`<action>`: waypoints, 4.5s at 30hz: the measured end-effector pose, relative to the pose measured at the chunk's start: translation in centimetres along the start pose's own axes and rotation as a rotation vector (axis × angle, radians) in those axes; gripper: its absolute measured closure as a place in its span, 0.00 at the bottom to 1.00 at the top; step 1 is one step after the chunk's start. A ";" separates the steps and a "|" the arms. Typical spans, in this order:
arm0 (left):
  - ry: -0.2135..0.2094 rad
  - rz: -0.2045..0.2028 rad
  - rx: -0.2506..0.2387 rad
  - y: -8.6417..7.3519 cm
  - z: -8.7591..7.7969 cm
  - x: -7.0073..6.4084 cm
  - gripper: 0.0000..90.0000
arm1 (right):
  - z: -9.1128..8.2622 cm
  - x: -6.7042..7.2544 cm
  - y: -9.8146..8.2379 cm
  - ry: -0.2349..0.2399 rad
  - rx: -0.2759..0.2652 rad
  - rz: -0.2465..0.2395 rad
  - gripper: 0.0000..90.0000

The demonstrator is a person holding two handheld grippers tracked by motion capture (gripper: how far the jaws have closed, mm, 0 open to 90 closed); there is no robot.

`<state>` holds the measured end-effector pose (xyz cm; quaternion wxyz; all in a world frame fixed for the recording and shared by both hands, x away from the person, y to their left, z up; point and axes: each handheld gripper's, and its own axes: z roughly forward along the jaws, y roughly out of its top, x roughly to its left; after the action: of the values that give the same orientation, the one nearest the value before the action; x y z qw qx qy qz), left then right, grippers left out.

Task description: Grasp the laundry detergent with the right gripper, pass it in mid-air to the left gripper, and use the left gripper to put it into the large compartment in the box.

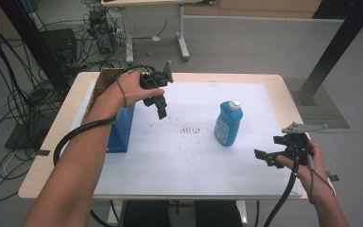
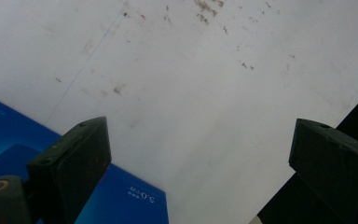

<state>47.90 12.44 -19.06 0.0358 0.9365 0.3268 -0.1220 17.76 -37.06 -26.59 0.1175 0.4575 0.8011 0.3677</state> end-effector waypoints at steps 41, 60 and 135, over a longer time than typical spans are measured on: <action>-0.003 0.022 -0.015 -0.5 0.1 -0.7 0.07 | 5.7 4.6 -2.1 -0.077 -0.143 0.062 0.05; 0.010 0.038 -0.014 -0.2 -0.3 -1.5 0.06 | 6.7 4.6 -2.2 -0.056 -0.152 0.063 0.05; -0.003 0.047 0.005 0.8 0.8 -1.4 0.06 | 6.7 4.1 -3.2 -0.034 -0.170 0.096 0.05</action>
<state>47.17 10.88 -19.46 0.0367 0.9438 0.3042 -0.1235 16.97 -31.43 -32.89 0.1519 0.4897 0.7420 0.4319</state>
